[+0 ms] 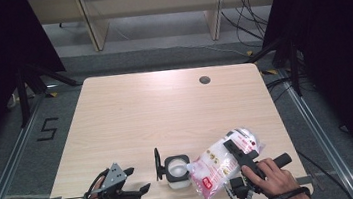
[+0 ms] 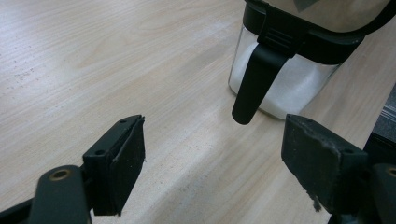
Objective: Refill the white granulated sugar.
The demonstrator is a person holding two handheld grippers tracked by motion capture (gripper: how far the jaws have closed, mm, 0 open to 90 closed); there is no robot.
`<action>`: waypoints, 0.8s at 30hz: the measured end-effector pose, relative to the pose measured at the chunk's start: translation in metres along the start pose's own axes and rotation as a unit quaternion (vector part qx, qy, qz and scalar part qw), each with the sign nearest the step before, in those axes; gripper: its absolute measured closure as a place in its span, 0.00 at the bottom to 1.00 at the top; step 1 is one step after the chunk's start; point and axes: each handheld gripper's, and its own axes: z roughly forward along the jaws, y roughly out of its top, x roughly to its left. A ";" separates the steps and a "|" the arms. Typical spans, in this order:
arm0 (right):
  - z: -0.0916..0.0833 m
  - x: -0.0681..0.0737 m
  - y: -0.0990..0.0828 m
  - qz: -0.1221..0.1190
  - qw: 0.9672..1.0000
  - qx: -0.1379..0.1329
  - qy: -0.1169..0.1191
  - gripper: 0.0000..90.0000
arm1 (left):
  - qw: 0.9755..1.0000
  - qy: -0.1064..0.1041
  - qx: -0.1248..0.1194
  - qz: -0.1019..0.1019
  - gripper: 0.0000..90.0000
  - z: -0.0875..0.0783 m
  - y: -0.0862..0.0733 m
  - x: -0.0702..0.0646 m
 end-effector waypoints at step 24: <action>0.011 0.013 0.001 0.005 0.999 -0.001 0.033 0.55 | 1.000 -0.001 -0.001 -0.011 0.24 0.000 0.000 -0.002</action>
